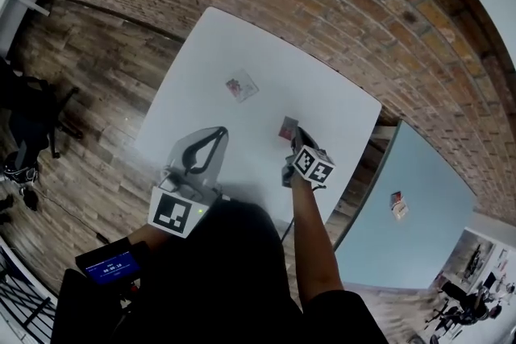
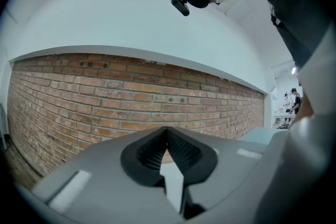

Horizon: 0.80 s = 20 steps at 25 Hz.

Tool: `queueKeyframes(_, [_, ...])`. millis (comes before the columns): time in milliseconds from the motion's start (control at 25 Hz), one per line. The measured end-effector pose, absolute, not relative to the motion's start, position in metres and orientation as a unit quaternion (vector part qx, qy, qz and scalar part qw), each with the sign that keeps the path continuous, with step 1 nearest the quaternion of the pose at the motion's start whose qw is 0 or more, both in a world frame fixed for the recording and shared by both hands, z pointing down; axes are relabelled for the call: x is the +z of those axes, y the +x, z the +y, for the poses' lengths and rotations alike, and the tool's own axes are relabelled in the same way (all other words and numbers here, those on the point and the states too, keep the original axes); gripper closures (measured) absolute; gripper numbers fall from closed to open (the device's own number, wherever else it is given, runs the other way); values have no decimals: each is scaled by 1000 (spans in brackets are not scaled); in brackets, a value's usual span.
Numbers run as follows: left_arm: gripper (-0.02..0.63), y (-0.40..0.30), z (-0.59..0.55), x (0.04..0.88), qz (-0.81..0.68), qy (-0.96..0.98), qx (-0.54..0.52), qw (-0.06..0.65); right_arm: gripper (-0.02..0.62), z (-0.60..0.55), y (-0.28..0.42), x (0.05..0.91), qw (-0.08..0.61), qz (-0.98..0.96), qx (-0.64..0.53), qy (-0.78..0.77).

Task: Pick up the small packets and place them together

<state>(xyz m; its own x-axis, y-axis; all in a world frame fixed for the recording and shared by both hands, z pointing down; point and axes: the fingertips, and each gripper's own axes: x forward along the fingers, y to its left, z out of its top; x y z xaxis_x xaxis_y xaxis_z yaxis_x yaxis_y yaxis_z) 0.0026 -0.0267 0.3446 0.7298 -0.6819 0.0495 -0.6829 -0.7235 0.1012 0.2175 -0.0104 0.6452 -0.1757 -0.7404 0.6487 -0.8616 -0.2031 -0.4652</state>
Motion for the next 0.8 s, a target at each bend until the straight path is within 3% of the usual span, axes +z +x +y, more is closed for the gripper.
queueKeyframes(520, [606,-63,-51,358,-356,932,11,73,591,-14,207,673,63,-570,465,675])
queueKeyframes(800, [606,-66,-54,364,-352,933,14,80,591,-6,208,697,97,-562,477,669])
